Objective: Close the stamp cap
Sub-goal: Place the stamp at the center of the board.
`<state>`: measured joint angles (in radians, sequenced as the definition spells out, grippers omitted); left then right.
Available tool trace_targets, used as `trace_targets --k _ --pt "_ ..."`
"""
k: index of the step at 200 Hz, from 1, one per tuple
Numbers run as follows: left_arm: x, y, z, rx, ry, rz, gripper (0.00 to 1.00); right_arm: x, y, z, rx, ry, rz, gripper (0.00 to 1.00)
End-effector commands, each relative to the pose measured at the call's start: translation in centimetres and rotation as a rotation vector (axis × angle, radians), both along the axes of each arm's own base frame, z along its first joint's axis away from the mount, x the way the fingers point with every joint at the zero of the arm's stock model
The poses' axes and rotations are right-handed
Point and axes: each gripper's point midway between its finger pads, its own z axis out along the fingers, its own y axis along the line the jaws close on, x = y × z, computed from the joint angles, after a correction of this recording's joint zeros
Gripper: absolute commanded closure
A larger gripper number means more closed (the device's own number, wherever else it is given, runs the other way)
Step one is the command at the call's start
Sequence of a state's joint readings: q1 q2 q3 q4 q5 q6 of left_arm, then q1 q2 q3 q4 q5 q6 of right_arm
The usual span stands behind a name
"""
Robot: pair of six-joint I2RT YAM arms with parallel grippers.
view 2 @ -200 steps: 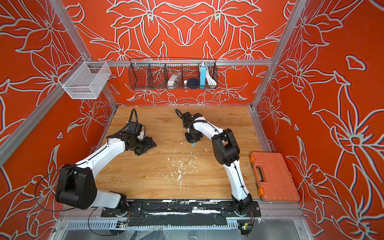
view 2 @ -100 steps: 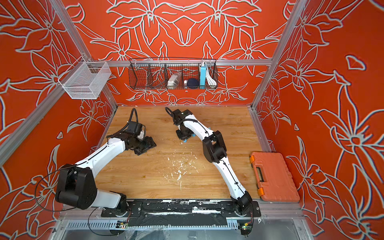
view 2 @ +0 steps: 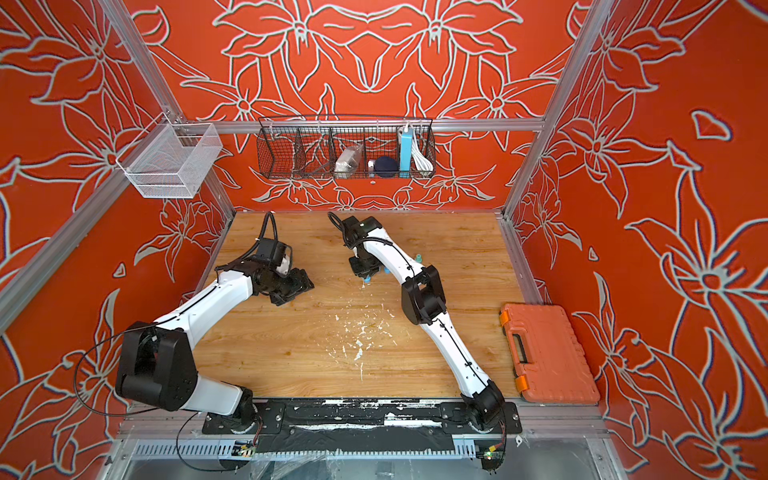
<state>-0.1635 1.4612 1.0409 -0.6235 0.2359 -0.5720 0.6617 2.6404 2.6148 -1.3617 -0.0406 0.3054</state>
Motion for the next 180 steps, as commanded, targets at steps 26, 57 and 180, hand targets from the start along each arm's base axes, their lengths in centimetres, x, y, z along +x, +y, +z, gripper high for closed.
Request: trace_targets --k 26,57,180 --pt "0.4 0.2 0.2 0.016 -0.005 -0.008 0.28 1.1 -0.1 -1.1 -0.032 -0.038 -0.021 0.92" --pt "0.3 0.2 0.2 0.011 -0.001 -0.009 0.28 1.9 0.1 -0.9 -0.030 -0.073 -0.018 0.91" --pt "-0.1 -0.1 -0.4 -0.008 0.019 -0.016 0.28 3.9 0.4 -0.4 -0.009 -0.144 -0.036 0.90"
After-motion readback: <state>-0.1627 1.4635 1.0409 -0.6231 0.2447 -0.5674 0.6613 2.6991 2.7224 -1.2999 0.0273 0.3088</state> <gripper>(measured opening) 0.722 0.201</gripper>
